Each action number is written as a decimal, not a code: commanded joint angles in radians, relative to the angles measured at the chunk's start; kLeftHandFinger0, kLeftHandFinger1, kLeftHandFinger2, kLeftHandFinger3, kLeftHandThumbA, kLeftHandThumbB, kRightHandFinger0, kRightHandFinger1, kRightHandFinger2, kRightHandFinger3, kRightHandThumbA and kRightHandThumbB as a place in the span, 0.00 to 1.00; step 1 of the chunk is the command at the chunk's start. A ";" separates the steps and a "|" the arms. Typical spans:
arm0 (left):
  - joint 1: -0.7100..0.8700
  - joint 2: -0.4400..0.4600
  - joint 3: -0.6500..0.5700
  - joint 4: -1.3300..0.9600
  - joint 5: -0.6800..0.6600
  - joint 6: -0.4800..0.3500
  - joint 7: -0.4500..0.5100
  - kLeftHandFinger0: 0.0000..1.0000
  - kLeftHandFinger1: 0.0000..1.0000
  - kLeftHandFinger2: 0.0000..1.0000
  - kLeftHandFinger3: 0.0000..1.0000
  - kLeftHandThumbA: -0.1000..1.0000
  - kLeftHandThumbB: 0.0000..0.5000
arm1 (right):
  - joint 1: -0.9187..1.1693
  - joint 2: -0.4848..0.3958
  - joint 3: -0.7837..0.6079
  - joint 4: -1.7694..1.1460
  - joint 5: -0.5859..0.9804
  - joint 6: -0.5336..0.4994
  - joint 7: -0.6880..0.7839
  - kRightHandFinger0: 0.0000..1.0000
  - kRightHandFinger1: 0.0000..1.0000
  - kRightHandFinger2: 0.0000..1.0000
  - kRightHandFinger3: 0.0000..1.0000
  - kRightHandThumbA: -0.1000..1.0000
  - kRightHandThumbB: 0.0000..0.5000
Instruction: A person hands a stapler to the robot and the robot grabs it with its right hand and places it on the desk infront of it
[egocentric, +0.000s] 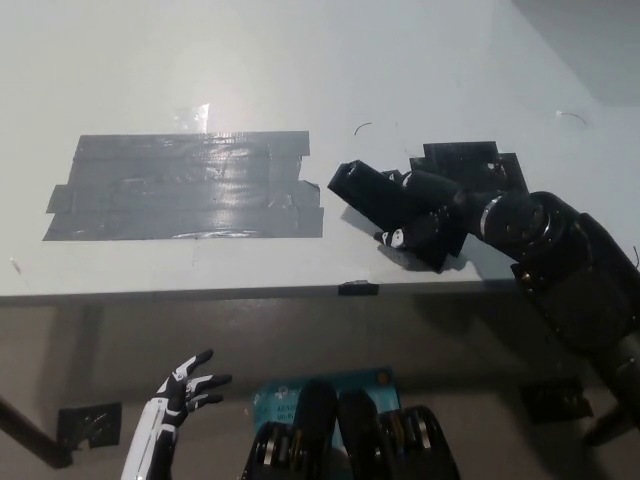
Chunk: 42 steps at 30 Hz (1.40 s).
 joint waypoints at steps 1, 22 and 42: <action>-0.011 0.012 -0.005 -0.013 -0.002 -0.017 -0.016 0.74 0.76 0.65 0.81 1.00 0.79 | -0.029 0.016 -0.055 -0.056 0.031 0.004 0.031 1.00 1.00 1.00 1.00 0.75 0.69; -0.029 0.012 -0.006 0.006 -0.001 -0.036 -0.030 0.73 0.72 0.64 0.62 1.00 0.78 | 0.000 0.041 -0.191 -0.216 -0.011 -0.137 -0.144 1.00 1.00 1.00 1.00 1.00 0.95; -0.064 0.010 0.006 -0.003 -0.009 -0.015 -0.030 0.81 0.89 0.84 0.86 1.00 0.80 | 0.484 0.067 -0.546 -1.233 0.307 -0.046 -0.166 1.00 1.00 1.00 1.00 1.00 0.79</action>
